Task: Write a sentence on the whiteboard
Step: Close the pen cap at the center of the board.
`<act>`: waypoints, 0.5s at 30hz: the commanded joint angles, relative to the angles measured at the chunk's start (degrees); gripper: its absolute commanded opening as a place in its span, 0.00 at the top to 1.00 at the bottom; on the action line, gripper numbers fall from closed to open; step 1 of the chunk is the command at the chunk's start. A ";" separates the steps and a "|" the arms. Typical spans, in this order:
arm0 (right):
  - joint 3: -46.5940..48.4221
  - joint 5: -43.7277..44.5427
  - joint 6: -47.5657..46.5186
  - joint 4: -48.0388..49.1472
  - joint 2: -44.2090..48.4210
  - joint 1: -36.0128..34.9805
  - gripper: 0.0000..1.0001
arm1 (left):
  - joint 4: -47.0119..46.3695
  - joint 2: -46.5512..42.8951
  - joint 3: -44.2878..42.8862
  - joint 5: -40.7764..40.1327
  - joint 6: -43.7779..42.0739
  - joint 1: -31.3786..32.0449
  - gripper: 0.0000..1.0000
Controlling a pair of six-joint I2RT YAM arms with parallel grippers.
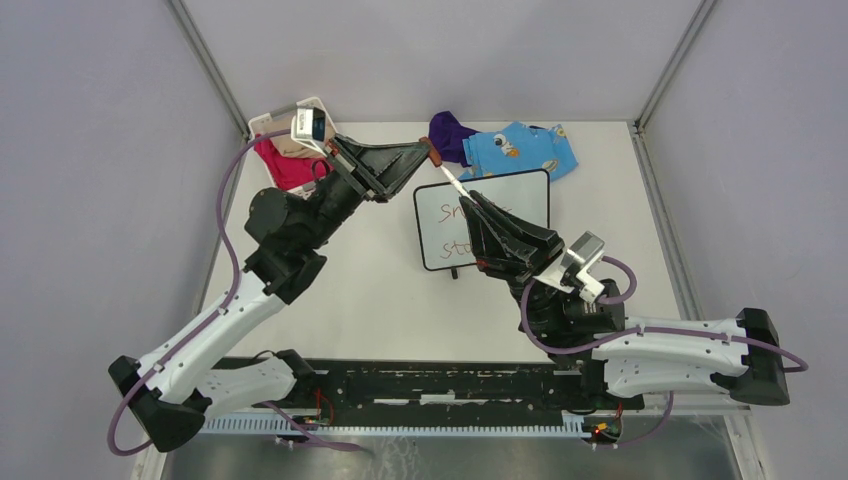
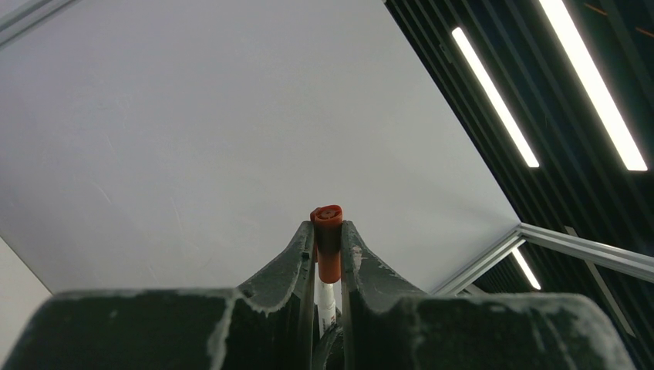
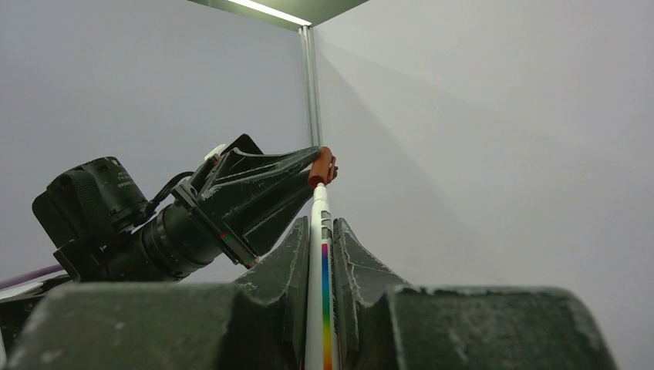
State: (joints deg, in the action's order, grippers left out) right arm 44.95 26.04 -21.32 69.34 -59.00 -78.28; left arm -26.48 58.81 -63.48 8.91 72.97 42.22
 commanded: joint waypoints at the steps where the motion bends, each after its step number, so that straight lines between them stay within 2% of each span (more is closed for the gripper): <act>1: 1.85 0.40 -0.48 1.56 -0.06 -0.21 1.00 | -1.73 -0.54 -1.98 -0.57 -3.02 1.04 0.98; 15: 2.14 1.69 -1.27 3.21 -1.04 -0.20 1.00 | -1.73 -0.21 -1.13 -2.25 -4.67 3.68 0.98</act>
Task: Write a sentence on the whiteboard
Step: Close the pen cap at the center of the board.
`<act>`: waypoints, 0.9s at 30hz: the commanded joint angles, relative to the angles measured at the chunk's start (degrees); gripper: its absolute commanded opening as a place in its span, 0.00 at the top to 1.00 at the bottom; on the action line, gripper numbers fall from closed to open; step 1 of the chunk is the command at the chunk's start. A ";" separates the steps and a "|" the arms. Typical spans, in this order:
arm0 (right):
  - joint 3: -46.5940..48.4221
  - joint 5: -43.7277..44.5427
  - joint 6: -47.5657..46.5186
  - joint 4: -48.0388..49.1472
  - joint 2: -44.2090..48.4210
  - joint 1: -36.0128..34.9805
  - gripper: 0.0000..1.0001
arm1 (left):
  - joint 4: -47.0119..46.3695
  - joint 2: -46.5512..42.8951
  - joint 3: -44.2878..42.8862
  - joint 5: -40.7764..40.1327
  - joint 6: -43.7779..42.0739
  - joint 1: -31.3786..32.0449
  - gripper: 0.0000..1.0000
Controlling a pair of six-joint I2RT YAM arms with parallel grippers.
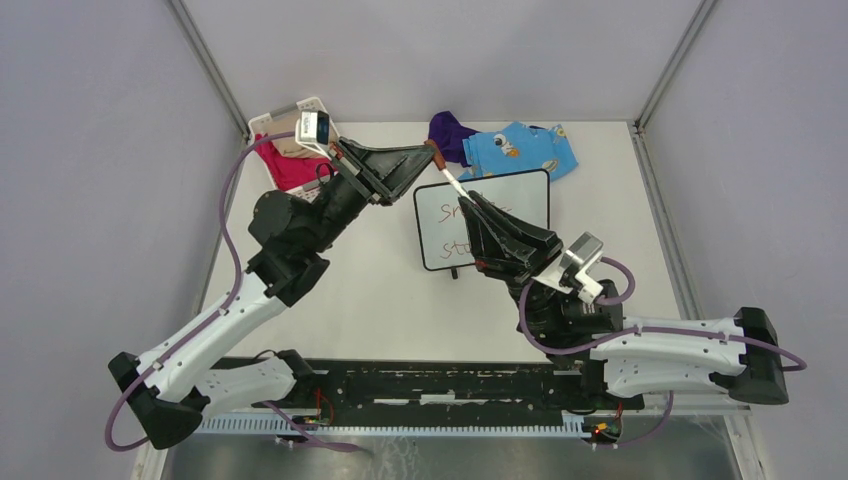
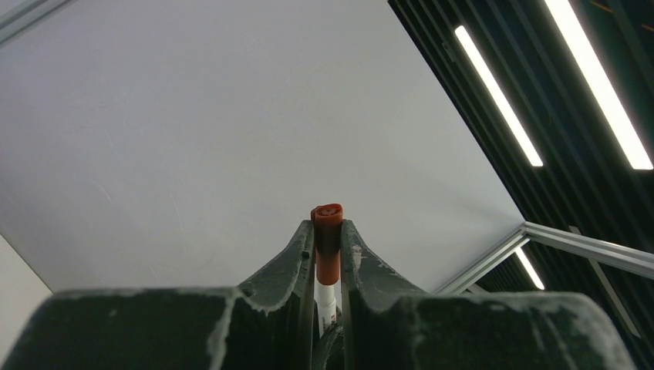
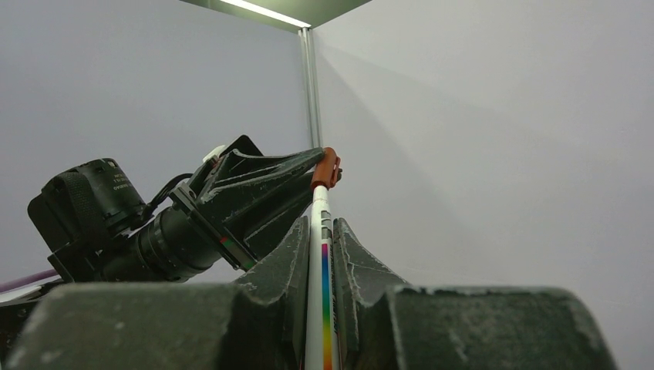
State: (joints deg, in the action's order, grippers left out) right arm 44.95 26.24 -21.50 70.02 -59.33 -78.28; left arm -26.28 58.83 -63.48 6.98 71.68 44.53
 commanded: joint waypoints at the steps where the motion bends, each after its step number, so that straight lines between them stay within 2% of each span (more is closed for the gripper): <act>1: 2.24 1.57 -1.18 2.72 -0.84 -0.18 1.00 | -1.93 -0.06 -1.03 -0.53 -3.52 1.62 0.98; 8: 2.42 2.82 -2.07 3.69 -1.20 -0.21 1.00 | -1.14 0.07 -0.60 -1.73 -4.74 2.80 0.98; 18: 3.13 9.73 -6.17 9.40 -4.05 -0.20 1.00 | -0.46 -1.12 1.60 -6.81 -6.36 5.92 0.98; 27: 3.99 9.28 -6.01 10.52 -5.58 -0.20 1.00 | -0.44 -0.03 1.83 -8.87 -6.90 8.52 0.98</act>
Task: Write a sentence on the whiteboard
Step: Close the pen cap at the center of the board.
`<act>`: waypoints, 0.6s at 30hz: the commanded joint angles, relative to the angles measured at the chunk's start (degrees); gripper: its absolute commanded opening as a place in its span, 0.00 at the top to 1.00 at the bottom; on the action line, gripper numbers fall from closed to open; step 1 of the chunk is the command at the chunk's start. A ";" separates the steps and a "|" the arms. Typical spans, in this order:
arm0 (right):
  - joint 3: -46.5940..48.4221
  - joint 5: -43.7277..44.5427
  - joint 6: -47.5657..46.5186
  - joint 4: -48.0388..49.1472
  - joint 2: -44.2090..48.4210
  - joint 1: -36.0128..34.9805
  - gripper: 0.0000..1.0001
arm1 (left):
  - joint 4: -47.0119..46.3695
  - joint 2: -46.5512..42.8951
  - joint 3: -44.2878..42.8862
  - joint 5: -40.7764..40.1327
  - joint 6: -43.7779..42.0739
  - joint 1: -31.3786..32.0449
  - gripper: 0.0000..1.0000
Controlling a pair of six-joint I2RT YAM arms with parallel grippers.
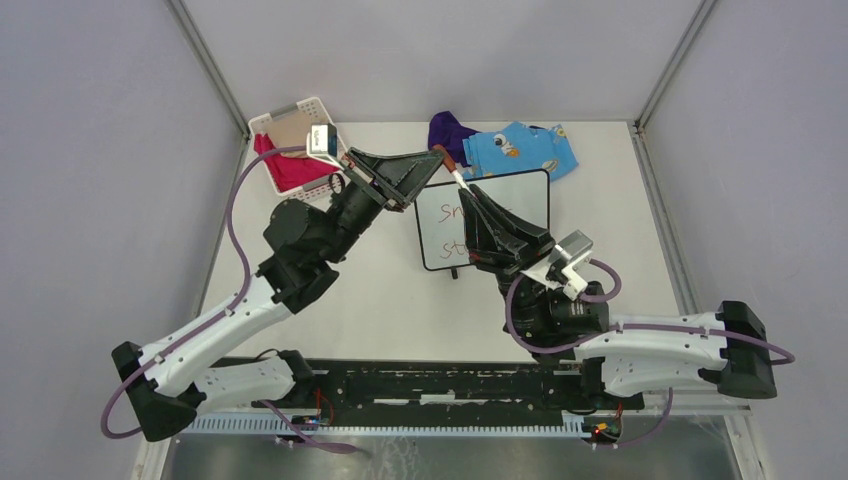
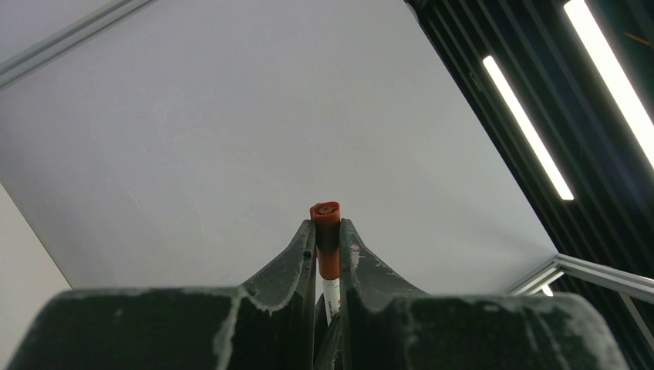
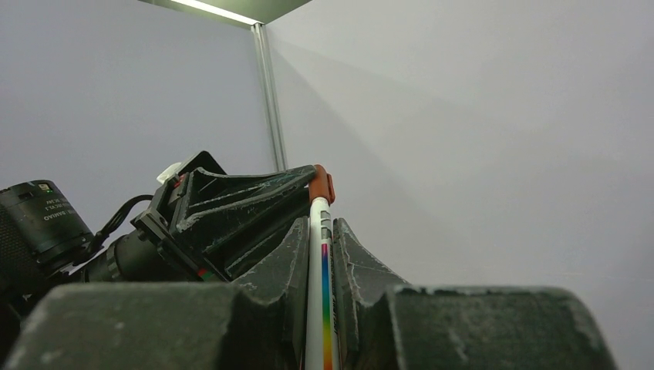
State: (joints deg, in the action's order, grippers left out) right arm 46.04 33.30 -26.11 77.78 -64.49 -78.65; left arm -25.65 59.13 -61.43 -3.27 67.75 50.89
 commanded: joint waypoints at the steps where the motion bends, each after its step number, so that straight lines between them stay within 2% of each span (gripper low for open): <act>1: 3.04 1.92 -1.32 2.68 -0.59 0.21 1.00 | -1.07 -0.10 -0.26 1.46 -2.98 2.45 0.98; 18: 3.27 1.20 -0.92 0.80 -0.35 0.26 1.00 | -1.07 1.86 1.12 2.89 -4.30 8.12 0.98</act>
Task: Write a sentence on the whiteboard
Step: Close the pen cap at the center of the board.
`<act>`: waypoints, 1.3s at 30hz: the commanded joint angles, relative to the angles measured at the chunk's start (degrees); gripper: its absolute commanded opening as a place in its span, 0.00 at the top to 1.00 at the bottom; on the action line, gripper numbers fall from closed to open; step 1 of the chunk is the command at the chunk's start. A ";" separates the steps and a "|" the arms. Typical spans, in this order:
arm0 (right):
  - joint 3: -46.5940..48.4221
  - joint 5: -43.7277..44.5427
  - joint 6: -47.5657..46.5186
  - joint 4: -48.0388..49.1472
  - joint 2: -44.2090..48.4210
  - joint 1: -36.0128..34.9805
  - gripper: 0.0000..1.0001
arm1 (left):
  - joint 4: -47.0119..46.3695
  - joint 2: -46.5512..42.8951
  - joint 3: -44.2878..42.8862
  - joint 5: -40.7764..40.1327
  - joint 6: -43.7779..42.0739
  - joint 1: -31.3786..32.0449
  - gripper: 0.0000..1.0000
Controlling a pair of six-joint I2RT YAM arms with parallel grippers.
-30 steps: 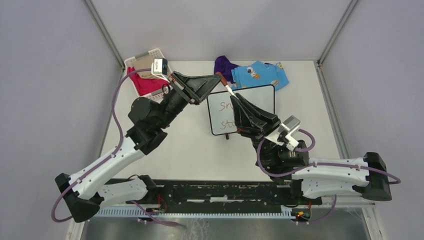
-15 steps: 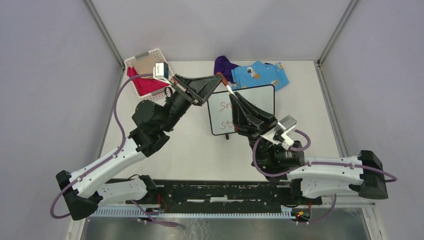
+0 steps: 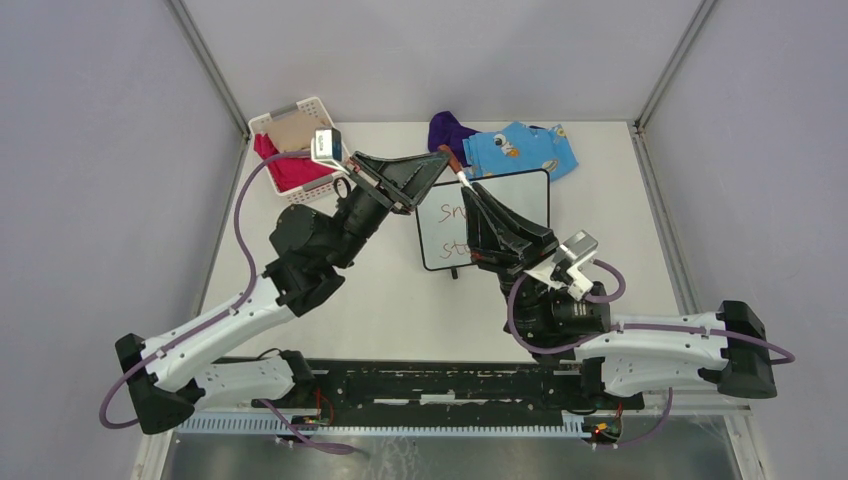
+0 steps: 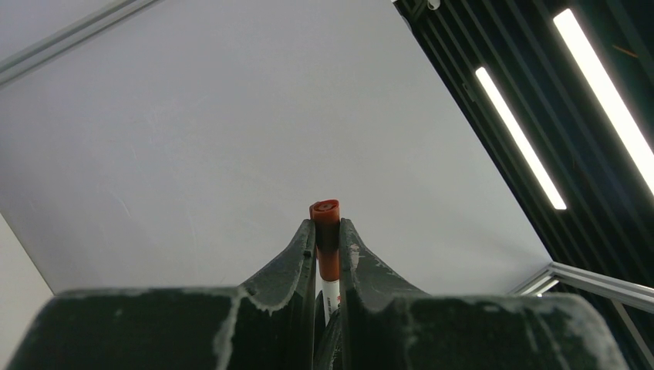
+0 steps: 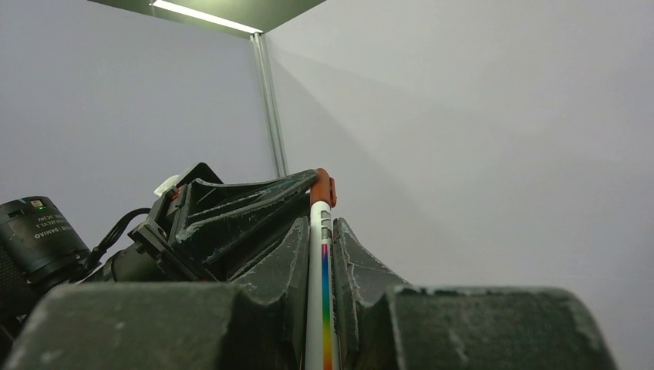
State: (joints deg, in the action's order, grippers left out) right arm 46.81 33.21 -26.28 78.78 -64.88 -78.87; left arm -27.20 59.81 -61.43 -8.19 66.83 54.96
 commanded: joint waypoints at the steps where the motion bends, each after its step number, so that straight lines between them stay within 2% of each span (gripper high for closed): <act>1: 2.50 1.09 -0.71 -0.27 0.02 0.49 1.00 | 0.48 1.45 1.13 7.91 -3.44 4.40 0.98; 10: 3.09 0.62 -0.70 -0.65 -0.64 0.49 1.00 | 0.44 3.87 0.70 9.61 -4.57 8.02 0.98; 15: 3.75 0.56 -0.88 -0.74 -1.21 0.79 1.00 | 0.35 4.25 2.24 6.90 -6.21 11.39 0.98; 24: 4.25 0.21 -0.61 -1.16 -1.52 0.88 1.00 | -0.04 1.83 4.02 4.78 -8.51 11.76 0.98; 25: 4.42 0.13 -0.48 -1.34 -1.39 0.95 1.00 | 0.41 1.40 4.03 4.50 -9.12 11.78 0.91; 27: 4.61 -0.24 -0.14 -1.93 -1.09 0.93 1.00 | 1.30 0.27 4.04 3.13 -10.60 11.75 0.65; 28: 4.52 -0.45 0.11 -2.27 -0.82 0.91 1.00 | 2.03 -0.62 3.99 1.98 -11.49 11.82 0.48; 30: 4.12 -1.02 0.82 -3.11 -0.09 0.89 1.00 | 3.65 -2.47 3.65 -0.65 -13.40 11.75 0.27; 33: 3.41 -2.96 1.86 -5.27 1.50 0.98 1.00 | 6.98 -4.51 1.30 -3.48 -17.46 11.47 0.18; 39: 1.40 -8.79 4.97 -8.93 4.81 0.86 1.00 | 10.19 -5.86 -3.33 -6.06 -21.64 10.19 0.16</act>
State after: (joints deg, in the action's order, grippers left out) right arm 48.73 29.45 -24.08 71.44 -63.13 -77.89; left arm -18.57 55.99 -60.31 -11.68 51.64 66.00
